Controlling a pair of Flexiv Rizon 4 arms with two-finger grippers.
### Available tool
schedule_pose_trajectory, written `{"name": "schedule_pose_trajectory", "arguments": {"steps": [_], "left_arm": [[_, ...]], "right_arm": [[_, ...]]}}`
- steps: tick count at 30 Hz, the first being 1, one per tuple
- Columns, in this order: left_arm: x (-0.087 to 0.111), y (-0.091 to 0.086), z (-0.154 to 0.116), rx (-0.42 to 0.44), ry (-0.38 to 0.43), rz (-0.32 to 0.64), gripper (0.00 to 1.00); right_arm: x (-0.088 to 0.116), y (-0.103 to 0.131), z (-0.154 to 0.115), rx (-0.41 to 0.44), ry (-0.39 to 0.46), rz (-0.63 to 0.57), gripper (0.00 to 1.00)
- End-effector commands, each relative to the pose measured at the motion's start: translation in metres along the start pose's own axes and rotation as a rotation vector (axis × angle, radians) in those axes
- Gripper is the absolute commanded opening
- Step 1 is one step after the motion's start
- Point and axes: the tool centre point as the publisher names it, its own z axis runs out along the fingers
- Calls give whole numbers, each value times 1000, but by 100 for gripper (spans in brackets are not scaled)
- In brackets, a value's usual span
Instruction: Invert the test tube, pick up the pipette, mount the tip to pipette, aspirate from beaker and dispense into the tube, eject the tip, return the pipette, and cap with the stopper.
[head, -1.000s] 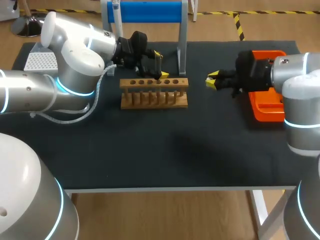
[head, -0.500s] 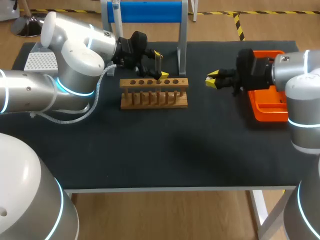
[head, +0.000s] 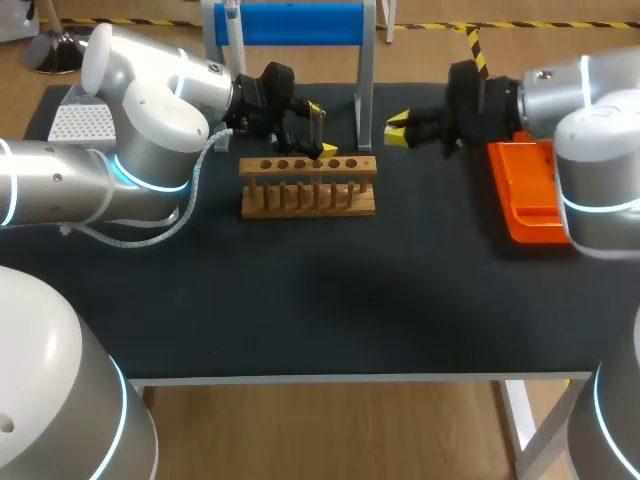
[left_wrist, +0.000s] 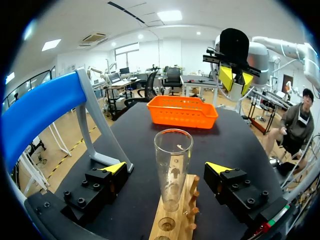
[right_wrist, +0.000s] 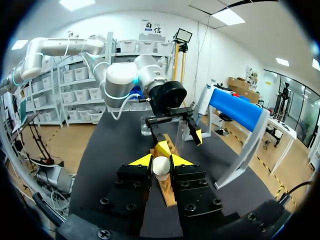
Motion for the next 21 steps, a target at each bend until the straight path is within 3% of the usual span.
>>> {"name": "schedule_pose_trajectory", "arguments": {"steps": [1, 21], "left_arm": [[0, 1, 0, 1, 0, 1, 100], [0, 1, 0, 1, 0, 1, 100]], "right_arm": [[-9, 10, 18, 28, 71, -7, 0], [-28, 44, 57, 71, 120, -68, 0]]}}
